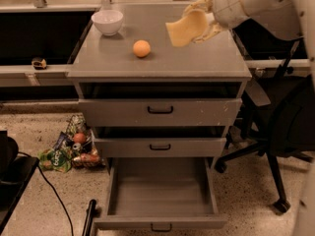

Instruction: Pick sponge from bottom drawer and place on counter

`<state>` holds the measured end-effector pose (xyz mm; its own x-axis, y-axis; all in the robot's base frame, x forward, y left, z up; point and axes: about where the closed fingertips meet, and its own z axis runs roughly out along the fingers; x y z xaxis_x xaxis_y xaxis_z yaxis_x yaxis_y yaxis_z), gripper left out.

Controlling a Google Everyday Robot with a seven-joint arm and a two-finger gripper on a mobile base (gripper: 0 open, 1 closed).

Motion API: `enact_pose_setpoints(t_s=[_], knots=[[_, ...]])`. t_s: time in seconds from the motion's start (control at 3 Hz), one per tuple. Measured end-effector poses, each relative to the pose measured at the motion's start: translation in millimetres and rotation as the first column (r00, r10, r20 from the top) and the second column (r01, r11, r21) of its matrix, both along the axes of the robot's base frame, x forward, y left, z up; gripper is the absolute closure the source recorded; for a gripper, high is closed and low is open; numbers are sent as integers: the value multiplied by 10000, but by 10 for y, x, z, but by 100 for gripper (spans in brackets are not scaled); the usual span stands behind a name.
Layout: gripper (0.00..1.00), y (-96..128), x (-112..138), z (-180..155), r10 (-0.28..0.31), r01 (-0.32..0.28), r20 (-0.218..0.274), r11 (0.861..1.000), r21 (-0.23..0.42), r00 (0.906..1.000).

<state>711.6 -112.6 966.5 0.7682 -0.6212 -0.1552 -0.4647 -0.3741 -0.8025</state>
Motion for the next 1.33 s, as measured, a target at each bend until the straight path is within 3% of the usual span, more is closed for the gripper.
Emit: enact_pose_setpoints(t_s=[0.33,0.67,1.33], knots=[[100,35,437,0,-752,783,-300,9895,1217,9967],[100,20,773,-121,-1534,1729,-1086,9640,2020,9822],[58,-152,1212,-431,-2299,2799,-1871,9070,3147,9551]])
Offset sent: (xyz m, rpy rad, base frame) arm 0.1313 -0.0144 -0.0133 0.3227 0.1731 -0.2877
